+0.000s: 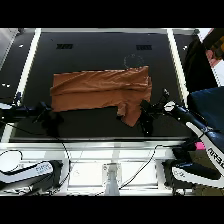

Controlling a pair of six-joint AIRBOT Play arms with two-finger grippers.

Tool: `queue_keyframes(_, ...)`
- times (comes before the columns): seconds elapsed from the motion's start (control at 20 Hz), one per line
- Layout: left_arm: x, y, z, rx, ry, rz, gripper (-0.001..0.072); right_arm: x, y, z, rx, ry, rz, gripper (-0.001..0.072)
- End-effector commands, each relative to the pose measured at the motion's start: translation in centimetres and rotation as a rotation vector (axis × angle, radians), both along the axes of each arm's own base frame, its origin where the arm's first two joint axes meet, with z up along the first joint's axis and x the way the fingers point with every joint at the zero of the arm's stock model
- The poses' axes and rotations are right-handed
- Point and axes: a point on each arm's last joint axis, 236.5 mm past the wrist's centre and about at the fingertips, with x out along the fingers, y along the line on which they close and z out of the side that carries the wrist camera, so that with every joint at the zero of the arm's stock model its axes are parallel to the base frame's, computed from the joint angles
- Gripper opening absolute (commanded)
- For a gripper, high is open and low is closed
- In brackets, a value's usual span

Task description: Fold the clothes and pants, and hang the long-sleeved shirts on hangers.

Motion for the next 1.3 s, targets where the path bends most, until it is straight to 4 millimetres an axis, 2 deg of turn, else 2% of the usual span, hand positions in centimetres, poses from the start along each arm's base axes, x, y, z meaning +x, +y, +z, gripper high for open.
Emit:
queue_keyframes(0.0,1.4,-0.5,-0.9,-0.054,-0.033,0.048,0.053,0.0,0.1,0.1,0.002,-0.001,0.0,0.0012)
queue_keyframes(0.15,3.1,-1.1,0.1,-0.094,-0.114,0.055,0.0334,0.0,0.1,0.1,0.002,-0.001,-0.001,0.0012)
queue_keyframes(0.25,3.1,-1.1,0.2,-0.098,-0.116,0.055,0.026,0.0,0.1,0.1,0.002,-0.001,-0.001,0.0012)
queue_keyframes(0.45,3.2,-2.4,0.0,-0.082,-0.13,-0.017,0.0255,0.3,-0.1,0.2,-0.002,-0.014,-0.007,0.0012)
queue_keyframes(0.6,3.7,-3.5,-0.1,-0.052,-0.149,-0.073,0.0117,0.3,-0.1,0.2,-0.001,-0.012,-0.007,0.0012)
queue_keyframes(0.65,4.0,-3.6,-0.1,-0.044,-0.155,-0.072,0.005,0.3,0.0,0.1,-0.001,-0.01,-0.006,0.0012)
queue_keyframes(0.7,4.2,-3.5,0.0,-0.045,-0.163,-0.059,0.0022,0.3,0.0,0.1,-0.001,-0.01,-0.006,0.0012)
queue_keyframes(0.85,5.1,-3.3,1.0,-0.061,-0.195,-0.023,0.0022,0.3,-0.1,0.2,-0.002,-0.012,-0.005,0.0012)
queue_keyframes(0.95,5.6,-3.2,2.7,-0.039,-0.246,-0.038,0.0021,0.2,0.1,0.5,0.005,-0.011,-0.001,0.0012)
queue_keyframes(1.05,6.1,-2.6,5.5,0.023,-0.332,-0.062,0.0021,0.3,0.3,1.9,0.012,-0.041,0.006,0.0012)
queue_keyframes(1.25,6.3,0.9,13.2,0.16,-0.516,-0.001,0.0021,1.3,0.6,7.8,0.027,-0.202,0.031,0.0011)
